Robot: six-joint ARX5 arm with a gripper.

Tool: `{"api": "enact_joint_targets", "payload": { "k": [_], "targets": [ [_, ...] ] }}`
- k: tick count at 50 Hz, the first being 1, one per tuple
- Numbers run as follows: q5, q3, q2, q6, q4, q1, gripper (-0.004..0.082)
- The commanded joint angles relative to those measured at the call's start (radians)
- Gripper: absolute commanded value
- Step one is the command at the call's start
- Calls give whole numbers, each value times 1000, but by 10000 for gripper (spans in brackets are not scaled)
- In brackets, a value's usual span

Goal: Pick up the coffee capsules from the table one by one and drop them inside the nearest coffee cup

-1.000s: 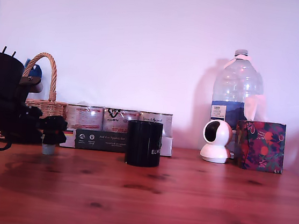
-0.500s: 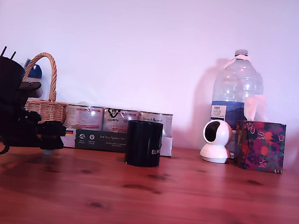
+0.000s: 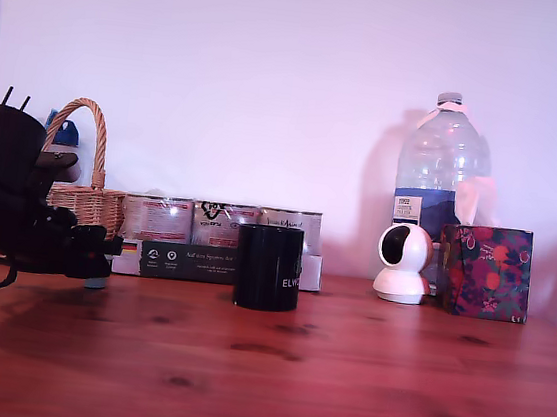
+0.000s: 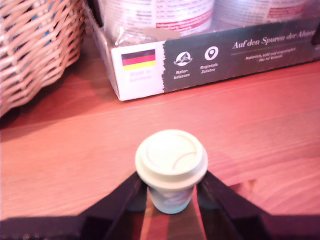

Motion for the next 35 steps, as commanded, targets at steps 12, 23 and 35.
{"api": "enact_joint_targets", "payload": {
  "k": [12,23,35],
  "targets": [
    [50,-1,-22,5,-71,-3,160],
    [102,-1,-127,5,-185,-20,161],
    [118,-1,-252,6,-341,-72,161]
  ]
}}
